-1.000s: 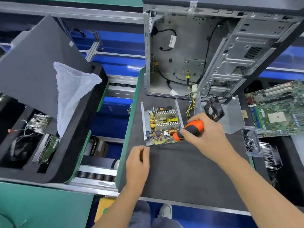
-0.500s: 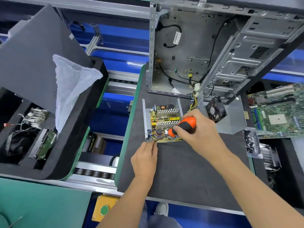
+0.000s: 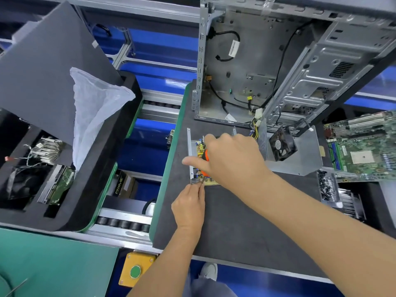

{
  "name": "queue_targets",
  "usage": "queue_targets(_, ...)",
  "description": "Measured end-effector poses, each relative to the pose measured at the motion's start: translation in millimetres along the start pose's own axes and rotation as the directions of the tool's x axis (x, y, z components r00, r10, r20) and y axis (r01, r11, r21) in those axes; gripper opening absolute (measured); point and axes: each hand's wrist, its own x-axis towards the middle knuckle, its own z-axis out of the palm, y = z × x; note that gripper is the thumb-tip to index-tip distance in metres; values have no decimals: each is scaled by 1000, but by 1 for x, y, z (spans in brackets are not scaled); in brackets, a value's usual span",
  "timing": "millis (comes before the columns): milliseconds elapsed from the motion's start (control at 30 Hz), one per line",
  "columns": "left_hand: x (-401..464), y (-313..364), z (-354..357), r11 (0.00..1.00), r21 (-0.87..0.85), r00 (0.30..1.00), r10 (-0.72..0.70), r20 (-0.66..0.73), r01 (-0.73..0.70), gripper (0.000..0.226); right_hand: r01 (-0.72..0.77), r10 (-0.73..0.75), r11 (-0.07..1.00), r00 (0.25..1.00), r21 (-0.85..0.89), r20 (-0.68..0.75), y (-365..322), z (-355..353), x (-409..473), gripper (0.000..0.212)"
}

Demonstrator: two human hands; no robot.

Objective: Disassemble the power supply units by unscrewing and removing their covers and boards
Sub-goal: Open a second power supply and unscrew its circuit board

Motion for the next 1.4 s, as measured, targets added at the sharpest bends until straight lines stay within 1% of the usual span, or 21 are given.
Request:
queue_targets(67,0,0,0,1000,3,1000,-6,0,6,12,-11,11,1000,998,-4,63,-4,-1,8,74)
queue_targets(133,0,0,0,1000,2,1000,-4,4,4,13,6,-7,1000,992,11,128,-6,-2,15,71)
queue_targets(267,0,1,-1,1000,-5,1000,-9,15,9,13,125,-146,987,962,103,233,-3,-7,17,41)
queue_targets(367,1,2,-3,1000,6,1000,5,21,-5,19,223,-298,941,903,253,311,0,-10,16,25)
queue_targets(400,2,3,-4,1000,15,1000,8,15,-8,22,231,-334,925,874,302,353,0,-10,16,26)
queue_targets(467,4,4,-5,1000,25,1000,4,10,-4,25,204,-362,905,831,374,423,0,-12,16,28)
queue_targets(500,4,4,-6,1000,28,1000,-1,11,1,24,179,-349,904,833,388,430,0,-14,15,25)
queue_targets(533,3,4,-6,1000,30,1000,-6,8,6,22,135,-303,916,851,378,429,0,-15,14,34)
queue_targets(567,3,3,-5,1000,26,1000,-9,5,8,20,104,-238,941,880,320,412,0,-16,13,51)
queue_targets(633,3,2,-4,1000,5,1000,-2,4,2,17,130,-147,989,938,74,313,2,-16,14,73)
queue_targets(700,3,1,-2,1000,1,1000,9,-11,-9,16,180,-156,979,966,-100,207,7,-13,14,65)
queue_targets(733,3,1,0,1000,2,1000,10,-18,-10,16,206,-185,972,968,-113,170,10,-10,13,53)
queue_targets(800,3,-1,2,1000,2,1000,12,-27,-12,16,262,-251,963,955,-55,156,13,-4,11,30)
queue_targets(833,2,-1,3,1000,4,999,12,-31,-12,16,282,-282,959,945,25,168,14,-3,10,22)
queue_targets(900,1,-3,4,1000,10,999,13,-36,-12,15,271,-319,937,920,218,226,16,-4,9,21)
queue_targets(967,1,-4,5,1000,8,999,26,-35,-26,14,235,-327,916,907,326,265,18,-5,7,27)
queue_targets(1033,1,-4,5,1000,3,999,25,-36,-25,14,196,-268,945,922,263,279,19,-7,7,35)
queue_targets(1100,2,-3,5,1000,1,999,22,-33,-22,13,161,-167,986,953,41,254,20,-7,8,57)
queue_targets(1167,1,-4,6,1000,-2,999,27,-21,-27,12,227,-205,965,965,-131,162,21,-5,8,52)
queue_targets(1267,1,-5,6,999,-23,999,24,-25,-24,9,259,-246,962,958,-84,145,26,0,8,32)
queue_targets(1400,1,-4,4,999,-31,999,23,-49,-25,12,328,-348,937,912,124,218,27,0,7,34)
